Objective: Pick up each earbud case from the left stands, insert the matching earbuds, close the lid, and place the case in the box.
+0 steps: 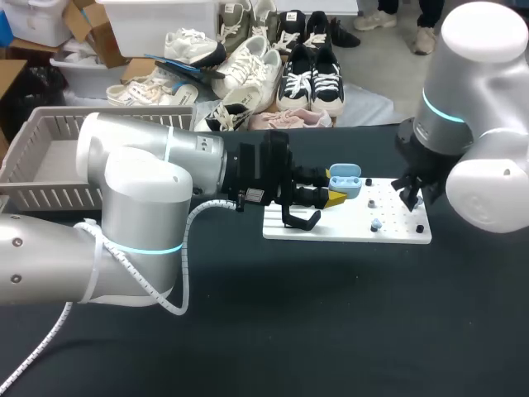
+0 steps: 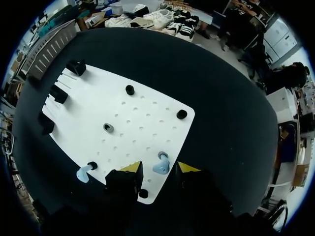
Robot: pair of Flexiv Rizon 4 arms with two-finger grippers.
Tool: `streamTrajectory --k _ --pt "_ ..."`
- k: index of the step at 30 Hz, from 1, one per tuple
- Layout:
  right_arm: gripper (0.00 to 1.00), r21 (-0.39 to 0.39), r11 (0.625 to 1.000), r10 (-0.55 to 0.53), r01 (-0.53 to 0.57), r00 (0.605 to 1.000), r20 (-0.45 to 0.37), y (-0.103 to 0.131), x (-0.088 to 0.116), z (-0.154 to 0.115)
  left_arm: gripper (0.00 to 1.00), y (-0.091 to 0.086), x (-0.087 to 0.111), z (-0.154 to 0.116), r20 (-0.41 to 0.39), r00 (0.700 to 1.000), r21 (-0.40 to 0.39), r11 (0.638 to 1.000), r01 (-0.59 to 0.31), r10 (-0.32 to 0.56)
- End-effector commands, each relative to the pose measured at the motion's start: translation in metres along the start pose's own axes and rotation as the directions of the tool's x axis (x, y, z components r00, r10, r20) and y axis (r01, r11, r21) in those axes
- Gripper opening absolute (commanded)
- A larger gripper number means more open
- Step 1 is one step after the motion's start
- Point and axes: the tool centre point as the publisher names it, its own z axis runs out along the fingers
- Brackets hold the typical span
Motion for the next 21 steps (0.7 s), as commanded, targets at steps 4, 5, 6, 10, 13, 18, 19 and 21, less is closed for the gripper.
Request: streamTrajectory --k 4,5,6,10,13,18,19,21 --pt "0.42 0.001 1.000 0.013 -0.013 1.000 0.002 0.0014 0.0042 -0.0020 0.00 -0.0015 0.0006 -0.0004 0.003 1.000 -0.005 1.000 -0.001 0.001" --pt "0.42 0.001 1.000 0.016 -0.016 1.000 0.003 0.0017 0.0044 -0.0020 0.00 -0.0015 0.0006 -0.0004 0.003 1.000 -0.005 1.000 -0.001 0.001" --pt "0.42 0.001 1.000 0.018 -0.018 1.000 0.003 0.0022 0.0051 -0.0023 0.00 -0.0015 0.0006 -0.0004 0.003 1.000 -0.005 1.000 -0.001 0.001" --pt "0.41 0.004 1.000 0.031 -0.031 1.000 0.001 0.0027 0.0077 -0.0031 0.00 -0.0015 0.0006 -0.0004 0.003 1.000 -0.005 1.000 -0.001 0.001" --pt "0.39 0.005 0.999 0.036 -0.036 0.999 0.000 0.0016 0.0081 -0.0027 0.00 -0.0015 0.0006 -0.0004 0.003 1.000 -0.005 1.000 -0.001 0.001" --pt "0.36 0.005 0.999 0.040 -0.040 0.999 -0.001 0.0017 0.0083 -0.0029 0.00 -0.0015 0.0006 -0.0004 0.003 1.000 -0.005 1.000 -0.001 0.001" --pt "0.36 0.005 0.999 0.041 -0.041 0.999 -0.001 0.0017 0.0083 -0.0027 0.00 -0.0015 0.0006 -0.0004 0.003 1.000 -0.005 1.000 -0.001 0.001" --pt "0.36 0.004 0.999 0.041 -0.041 0.999 0.000 0.0019 0.0085 -0.0023 0.00 -0.0015 0.0006 -0.0004 0.003 1.000 -0.005 1.000 -0.001 0.001"
